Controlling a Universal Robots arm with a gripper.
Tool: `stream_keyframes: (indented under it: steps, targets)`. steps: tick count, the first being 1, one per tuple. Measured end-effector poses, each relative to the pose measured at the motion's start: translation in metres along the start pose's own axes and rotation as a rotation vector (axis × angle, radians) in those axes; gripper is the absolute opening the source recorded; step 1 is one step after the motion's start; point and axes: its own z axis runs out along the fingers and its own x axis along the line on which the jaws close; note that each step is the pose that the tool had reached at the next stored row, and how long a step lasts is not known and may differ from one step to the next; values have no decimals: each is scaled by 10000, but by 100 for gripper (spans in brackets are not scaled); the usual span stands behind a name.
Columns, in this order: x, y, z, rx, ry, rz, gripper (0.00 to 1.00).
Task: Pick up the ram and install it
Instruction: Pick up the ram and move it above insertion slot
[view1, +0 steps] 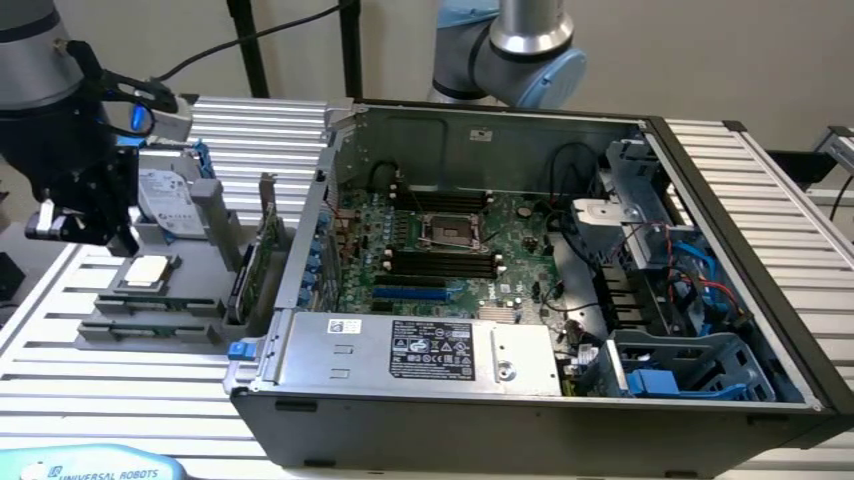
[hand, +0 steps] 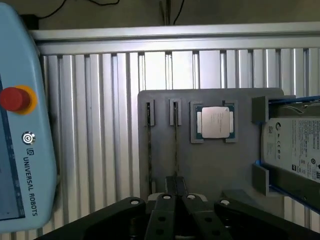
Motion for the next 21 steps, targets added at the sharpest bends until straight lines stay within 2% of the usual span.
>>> stream_keyframes:
  steps: [6, 9, 11, 12, 21]
  targets:
    - [108, -8, 111, 3, -5, -170, 12]
    - [159, -12, 166, 3, -7, -249, 30]
    - [193, -15, 204, 5, -9, -306, 30]
    - [207, -16, 222, 5, -9, -335, 36]
    - [226, -24, 385, 8, 1, -569, 36]
